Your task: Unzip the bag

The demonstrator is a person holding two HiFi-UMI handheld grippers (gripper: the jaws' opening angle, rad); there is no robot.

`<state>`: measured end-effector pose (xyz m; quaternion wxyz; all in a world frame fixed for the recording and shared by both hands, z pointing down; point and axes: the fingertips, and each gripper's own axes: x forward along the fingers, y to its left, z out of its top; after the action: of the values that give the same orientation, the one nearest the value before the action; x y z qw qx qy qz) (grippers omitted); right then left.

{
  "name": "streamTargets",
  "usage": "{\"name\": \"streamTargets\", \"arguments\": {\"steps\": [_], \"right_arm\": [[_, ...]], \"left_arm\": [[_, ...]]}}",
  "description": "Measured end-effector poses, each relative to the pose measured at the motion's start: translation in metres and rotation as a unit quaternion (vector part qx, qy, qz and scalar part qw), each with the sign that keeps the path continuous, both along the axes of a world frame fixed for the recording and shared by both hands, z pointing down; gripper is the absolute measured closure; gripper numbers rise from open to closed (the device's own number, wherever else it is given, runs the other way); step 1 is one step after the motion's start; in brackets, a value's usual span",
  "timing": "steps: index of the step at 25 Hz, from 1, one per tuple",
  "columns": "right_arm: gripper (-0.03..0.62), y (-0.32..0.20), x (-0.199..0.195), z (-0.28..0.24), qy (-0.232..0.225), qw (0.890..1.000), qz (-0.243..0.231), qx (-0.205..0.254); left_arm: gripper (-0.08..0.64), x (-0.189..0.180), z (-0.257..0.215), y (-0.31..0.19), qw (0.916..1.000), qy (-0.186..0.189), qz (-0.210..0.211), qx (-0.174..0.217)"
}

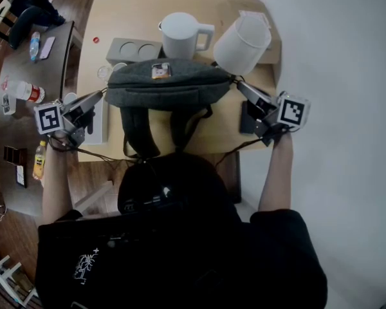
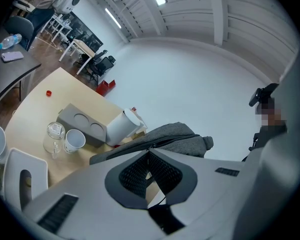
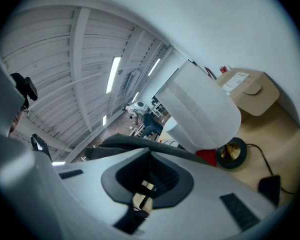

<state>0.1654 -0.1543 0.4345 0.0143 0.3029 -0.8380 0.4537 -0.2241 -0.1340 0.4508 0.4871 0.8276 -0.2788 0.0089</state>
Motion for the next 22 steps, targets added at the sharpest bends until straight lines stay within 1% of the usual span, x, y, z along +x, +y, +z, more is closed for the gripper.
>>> {"name": "streamTargets", "arguments": {"steps": [11, 16, 22], "right_arm": [[0.579, -0.001, -0.002, 0.002, -0.008, 1.000, -0.006, 0.000], [0.578, -0.002, -0.002, 0.004, -0.006, 1.000, -0.007, -0.001], [0.579, -0.002, -0.002, 0.006, -0.007, 1.000, -0.005, -0.003]], "left_arm": [[0.555, -0.004, 0.007, 0.000, 0.9999, 0.006, -0.008, -0.008], [0.555, -0.004, 0.010, -0.001, 0.9997, 0.014, -0.013, -0.015], [0.555, -0.005, 0.012, -0.001, 0.9997, 0.011, -0.014, -0.018]]}}
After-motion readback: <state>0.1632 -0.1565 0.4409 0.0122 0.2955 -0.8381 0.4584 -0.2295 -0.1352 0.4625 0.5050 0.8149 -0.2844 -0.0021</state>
